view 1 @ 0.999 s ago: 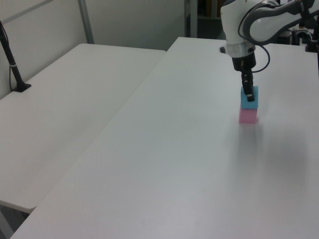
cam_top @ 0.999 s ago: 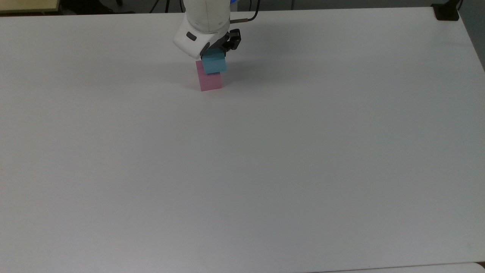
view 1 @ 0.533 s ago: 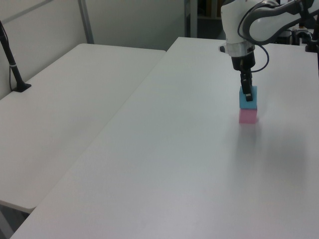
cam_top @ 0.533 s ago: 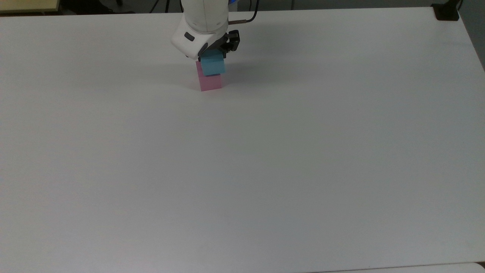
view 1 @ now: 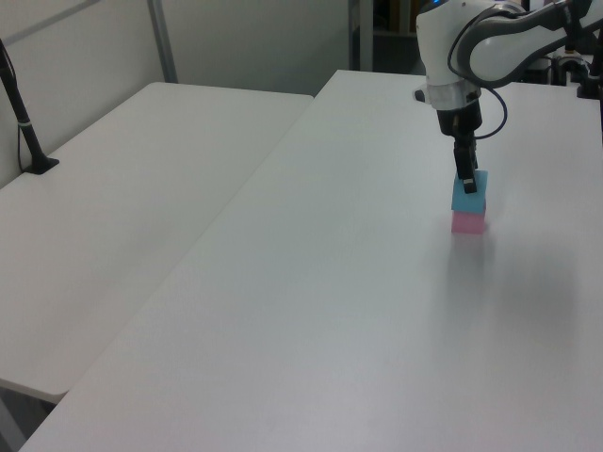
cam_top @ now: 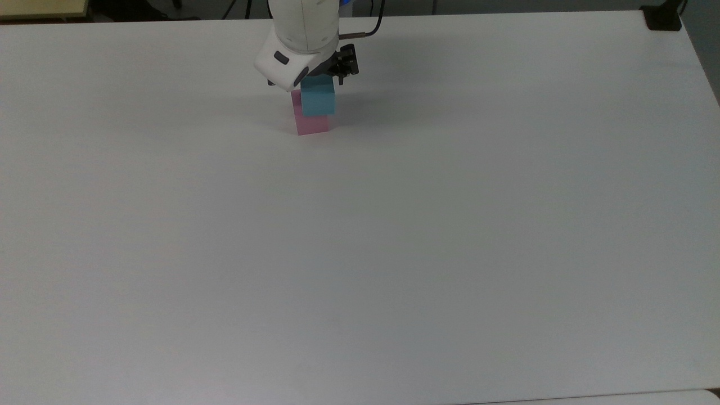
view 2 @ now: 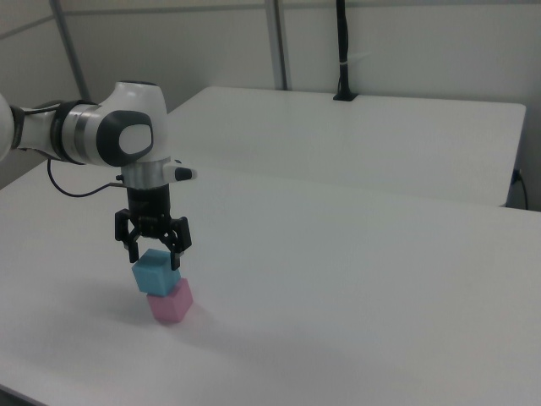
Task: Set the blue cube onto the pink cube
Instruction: 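Lower the blue cube onto the pink cube's top face, then open the gripper to release the blue cube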
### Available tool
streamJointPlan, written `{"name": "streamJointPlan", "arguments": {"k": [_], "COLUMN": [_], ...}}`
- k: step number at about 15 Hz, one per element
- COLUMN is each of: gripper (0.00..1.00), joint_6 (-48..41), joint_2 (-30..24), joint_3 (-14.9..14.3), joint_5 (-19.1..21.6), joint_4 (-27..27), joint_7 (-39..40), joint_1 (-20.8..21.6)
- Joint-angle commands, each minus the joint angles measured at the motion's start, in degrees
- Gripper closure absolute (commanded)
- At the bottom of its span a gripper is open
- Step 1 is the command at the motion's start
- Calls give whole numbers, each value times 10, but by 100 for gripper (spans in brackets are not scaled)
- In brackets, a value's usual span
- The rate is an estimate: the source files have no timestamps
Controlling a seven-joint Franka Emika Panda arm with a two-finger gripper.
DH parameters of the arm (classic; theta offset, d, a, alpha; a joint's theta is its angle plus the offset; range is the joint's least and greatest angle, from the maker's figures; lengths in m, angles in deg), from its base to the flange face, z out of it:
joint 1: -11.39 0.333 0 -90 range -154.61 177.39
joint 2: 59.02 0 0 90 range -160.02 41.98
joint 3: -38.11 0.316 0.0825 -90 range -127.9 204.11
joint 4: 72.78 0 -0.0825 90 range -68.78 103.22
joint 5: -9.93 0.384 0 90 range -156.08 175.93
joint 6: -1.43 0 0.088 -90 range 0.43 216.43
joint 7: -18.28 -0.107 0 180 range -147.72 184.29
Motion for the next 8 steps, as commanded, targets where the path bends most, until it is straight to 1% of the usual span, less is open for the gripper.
{"name": "streamJointPlan", "arguments": {"k": [1, 3, 5, 8], "gripper": [0, 0, 0, 0], "joint_6": [-1, -5, -6, -20], "joint_2": [-14, -29, -53, -86], "joint_3": [-5, -10, -10, -26], "joint_5": [-2, -2, -4, -9], "joint_4": [-19, -38, -40, -45], "joint_7": [-5, -3, -2, 25], "joint_1": [-3, -10, -21, -24]}}
